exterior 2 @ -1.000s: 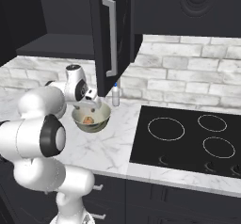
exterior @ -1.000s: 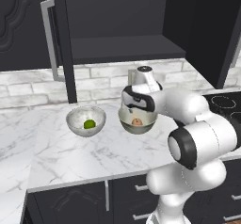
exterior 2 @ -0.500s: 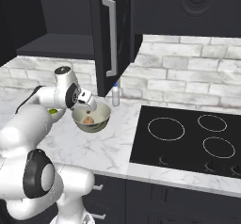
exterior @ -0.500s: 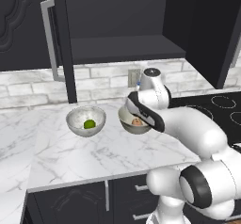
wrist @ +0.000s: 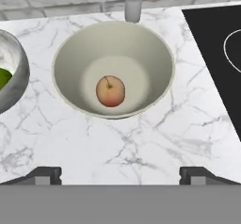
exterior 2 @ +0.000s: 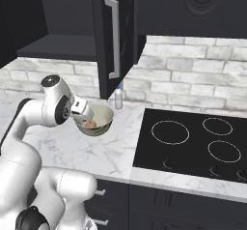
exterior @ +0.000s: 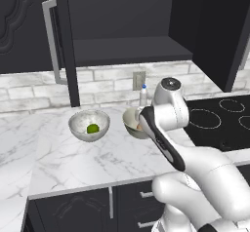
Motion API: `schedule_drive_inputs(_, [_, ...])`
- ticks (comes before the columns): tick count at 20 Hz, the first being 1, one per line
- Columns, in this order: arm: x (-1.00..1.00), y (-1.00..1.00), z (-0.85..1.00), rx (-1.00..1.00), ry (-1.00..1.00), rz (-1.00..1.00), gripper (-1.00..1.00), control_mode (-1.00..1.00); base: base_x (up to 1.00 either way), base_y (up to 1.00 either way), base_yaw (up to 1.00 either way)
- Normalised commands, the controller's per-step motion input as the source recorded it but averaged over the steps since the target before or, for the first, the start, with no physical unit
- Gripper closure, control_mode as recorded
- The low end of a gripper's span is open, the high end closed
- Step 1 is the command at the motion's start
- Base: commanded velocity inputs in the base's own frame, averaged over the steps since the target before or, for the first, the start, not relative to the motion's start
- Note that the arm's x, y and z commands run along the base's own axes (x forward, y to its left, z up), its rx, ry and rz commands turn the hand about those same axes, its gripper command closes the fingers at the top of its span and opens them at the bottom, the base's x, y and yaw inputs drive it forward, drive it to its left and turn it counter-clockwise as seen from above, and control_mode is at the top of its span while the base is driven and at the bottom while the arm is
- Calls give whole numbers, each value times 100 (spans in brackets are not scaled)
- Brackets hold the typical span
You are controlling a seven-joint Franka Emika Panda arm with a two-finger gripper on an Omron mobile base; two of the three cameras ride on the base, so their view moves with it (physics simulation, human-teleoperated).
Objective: Pick both bowls and place them on the counter. Then place the lime in one bowl and place the peach in the other bowl.
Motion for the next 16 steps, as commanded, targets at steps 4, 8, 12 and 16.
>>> schedule_drive_inputs(4, [-63, -6, 41, 0, 0, 2, -100, -100, 0, 0, 0])
schedule_drive_inputs(8, [-63, -6, 40, 0, 0, 3, -100, -100, 0, 0, 0])
schedule_drive_inputs(12, [-62, -7, 41, 0, 0, 3, -100, -100, 0, 0, 0])
schedule_drive_inputs(16, [-59, -5, 39, 0, 0, 2, -100, -100, 0, 0, 0])
